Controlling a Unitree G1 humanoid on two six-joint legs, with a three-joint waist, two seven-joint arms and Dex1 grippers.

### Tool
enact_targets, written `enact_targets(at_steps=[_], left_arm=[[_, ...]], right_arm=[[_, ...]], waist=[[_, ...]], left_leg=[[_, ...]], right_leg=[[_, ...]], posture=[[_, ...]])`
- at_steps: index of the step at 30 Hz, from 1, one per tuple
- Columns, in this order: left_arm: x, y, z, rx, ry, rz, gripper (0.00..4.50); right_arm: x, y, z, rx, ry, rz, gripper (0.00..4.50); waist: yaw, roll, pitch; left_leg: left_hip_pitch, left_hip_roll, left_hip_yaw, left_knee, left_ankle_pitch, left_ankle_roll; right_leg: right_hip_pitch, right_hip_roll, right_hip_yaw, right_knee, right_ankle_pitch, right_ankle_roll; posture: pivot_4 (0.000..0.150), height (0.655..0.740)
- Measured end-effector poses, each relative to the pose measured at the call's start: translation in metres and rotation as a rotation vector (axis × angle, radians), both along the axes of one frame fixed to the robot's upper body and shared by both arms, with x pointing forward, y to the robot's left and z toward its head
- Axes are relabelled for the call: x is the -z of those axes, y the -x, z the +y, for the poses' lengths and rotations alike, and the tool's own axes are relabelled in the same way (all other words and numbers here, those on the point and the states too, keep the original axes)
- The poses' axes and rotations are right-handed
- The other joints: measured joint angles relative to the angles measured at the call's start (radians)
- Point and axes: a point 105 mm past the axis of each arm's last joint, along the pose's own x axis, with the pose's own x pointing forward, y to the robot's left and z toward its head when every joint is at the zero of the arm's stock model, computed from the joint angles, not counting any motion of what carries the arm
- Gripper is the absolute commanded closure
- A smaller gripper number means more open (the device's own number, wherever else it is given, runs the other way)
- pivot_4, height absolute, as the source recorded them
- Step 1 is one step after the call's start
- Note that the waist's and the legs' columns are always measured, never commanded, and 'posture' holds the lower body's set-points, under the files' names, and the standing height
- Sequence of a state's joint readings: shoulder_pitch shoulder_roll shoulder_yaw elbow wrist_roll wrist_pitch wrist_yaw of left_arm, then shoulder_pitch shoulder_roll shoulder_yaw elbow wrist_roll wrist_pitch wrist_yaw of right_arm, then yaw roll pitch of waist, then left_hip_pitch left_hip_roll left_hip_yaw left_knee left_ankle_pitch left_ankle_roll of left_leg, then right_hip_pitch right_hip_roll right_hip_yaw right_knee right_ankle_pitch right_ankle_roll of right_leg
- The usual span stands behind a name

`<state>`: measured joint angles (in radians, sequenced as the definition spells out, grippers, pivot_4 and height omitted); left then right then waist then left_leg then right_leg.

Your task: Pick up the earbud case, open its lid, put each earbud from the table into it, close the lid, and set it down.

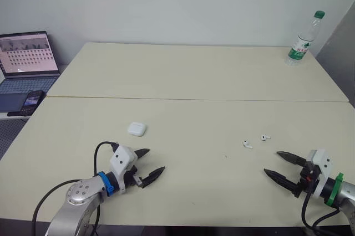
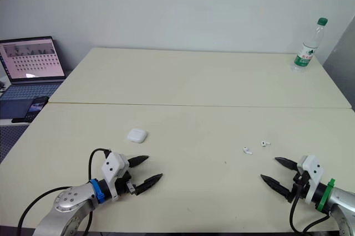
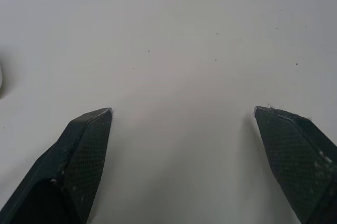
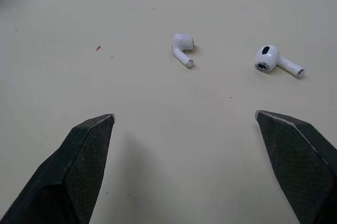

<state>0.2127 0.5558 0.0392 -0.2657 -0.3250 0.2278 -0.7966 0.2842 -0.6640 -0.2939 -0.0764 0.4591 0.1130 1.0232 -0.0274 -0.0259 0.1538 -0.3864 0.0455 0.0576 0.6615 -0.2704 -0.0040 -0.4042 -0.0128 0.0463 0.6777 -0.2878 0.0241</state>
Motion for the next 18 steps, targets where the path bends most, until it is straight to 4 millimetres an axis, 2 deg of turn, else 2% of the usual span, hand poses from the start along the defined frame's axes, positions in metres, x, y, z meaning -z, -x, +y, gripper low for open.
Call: enact_targets(at_steps=[18], left_arm=[[-0.0007,-0.0002,0.0013,-0.006,0.007,0.007,0.00]], right_arm=[[0.0027,0.0019,-0.0027,-0.012,0.006,-0.008,0.01]], waist=[[0.000,0.000,0.000]], left_leg=[[0.000,0.000,0.000,0.000,0.000,0.000]], right_leg=[[0.000,0.000,0.000,0.000,0.000,0.000]], posture=[[0.150,0.7362]])
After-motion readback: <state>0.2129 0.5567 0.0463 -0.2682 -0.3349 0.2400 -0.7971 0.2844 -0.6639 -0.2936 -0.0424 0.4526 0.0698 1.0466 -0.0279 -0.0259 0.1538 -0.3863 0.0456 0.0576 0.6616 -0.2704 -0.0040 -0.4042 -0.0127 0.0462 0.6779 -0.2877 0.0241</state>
